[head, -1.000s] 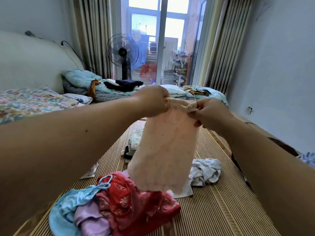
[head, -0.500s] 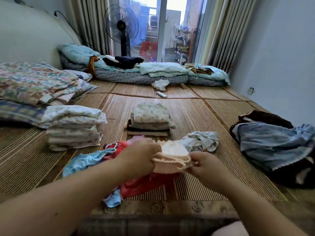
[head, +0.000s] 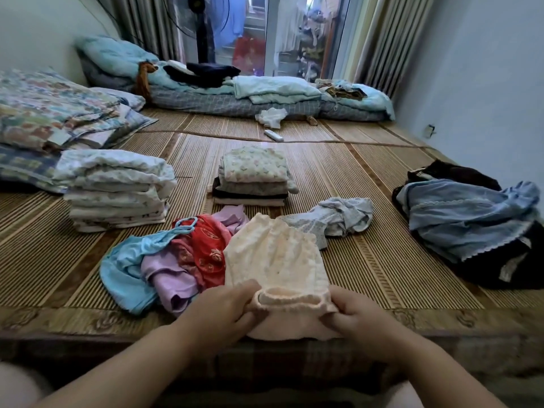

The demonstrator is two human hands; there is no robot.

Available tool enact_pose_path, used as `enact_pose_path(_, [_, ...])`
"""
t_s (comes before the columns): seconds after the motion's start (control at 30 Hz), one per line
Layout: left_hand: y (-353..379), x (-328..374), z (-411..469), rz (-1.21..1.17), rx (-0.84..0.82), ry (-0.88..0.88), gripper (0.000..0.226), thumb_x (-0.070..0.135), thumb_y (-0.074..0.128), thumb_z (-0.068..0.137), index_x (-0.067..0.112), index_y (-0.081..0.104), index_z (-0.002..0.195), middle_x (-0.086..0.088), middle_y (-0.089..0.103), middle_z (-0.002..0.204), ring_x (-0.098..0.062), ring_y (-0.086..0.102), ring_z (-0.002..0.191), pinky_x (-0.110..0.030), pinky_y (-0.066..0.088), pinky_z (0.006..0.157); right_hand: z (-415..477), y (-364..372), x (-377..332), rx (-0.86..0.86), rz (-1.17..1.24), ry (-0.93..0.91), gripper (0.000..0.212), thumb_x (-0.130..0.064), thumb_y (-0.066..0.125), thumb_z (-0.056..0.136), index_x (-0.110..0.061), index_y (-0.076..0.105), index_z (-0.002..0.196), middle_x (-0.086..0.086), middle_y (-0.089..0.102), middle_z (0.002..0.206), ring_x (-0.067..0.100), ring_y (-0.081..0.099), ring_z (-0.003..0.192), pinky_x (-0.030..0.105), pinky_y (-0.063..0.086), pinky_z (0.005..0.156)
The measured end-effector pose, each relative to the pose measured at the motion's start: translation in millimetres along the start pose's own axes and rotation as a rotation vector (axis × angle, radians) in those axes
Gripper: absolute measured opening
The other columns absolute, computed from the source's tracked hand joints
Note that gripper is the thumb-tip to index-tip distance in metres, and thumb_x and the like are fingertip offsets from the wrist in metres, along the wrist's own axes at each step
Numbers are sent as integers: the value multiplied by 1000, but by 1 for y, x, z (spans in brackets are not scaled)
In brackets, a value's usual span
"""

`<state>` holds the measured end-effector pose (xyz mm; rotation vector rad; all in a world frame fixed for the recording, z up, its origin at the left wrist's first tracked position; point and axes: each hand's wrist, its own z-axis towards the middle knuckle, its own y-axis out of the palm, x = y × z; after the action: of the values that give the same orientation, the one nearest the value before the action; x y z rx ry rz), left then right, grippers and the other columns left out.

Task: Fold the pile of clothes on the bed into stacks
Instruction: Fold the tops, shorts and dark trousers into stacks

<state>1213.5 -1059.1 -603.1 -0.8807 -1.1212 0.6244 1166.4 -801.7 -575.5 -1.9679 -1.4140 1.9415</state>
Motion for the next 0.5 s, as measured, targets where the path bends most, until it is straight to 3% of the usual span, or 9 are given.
enact_pose_path(0.07, [-3,4,6,-99,88,-122,50,68,32,86,24,54,91,6,67,85,-16,62,79,-34,46,66,5,-4,-8,71,157,-15,20,-23,56,95,-39,67,98,-20,70,94,-3,65,85,12,49,65])
enact_pose_path(0.13, [-5,4,25,-163,170,-229,38,58,44,92,24,58,97,5,68,88,-18,63,82,-33,45,66,21,-6,-14,187,211,-2,16,-26,53,97,-36,66,93,-14,70,90,1,66,80,16,50,62])
enact_pose_path(0.23, [-10,-2,67,-268,284,-390,20,43,55,93,28,57,106,1,66,99,-19,60,90,-27,36,69,56,-7,-17,326,236,107,17,-38,50,98,-25,61,95,2,68,94,22,66,86,43,56,74])
enact_pose_path(0.3, [-11,-8,92,-358,345,-499,34,34,59,93,22,54,125,-4,63,116,-21,58,104,-24,35,78,81,-7,-15,404,318,175,30,-47,51,96,-20,60,102,7,68,96,28,65,87,49,55,78])
enact_pose_path(0.4, [-6,-17,106,-388,335,-551,57,34,65,89,16,45,139,-10,53,135,-25,51,122,-32,40,100,106,-3,-3,543,262,280,42,-43,52,96,-17,51,128,-4,60,104,15,57,90,35,49,75])
enact_pose_path(0.5, [11,-27,109,-132,204,-625,79,51,68,80,20,36,146,-9,41,145,-28,37,134,-37,29,113,116,5,16,584,225,343,55,-43,59,91,-18,42,138,0,60,111,20,58,98,38,50,84])
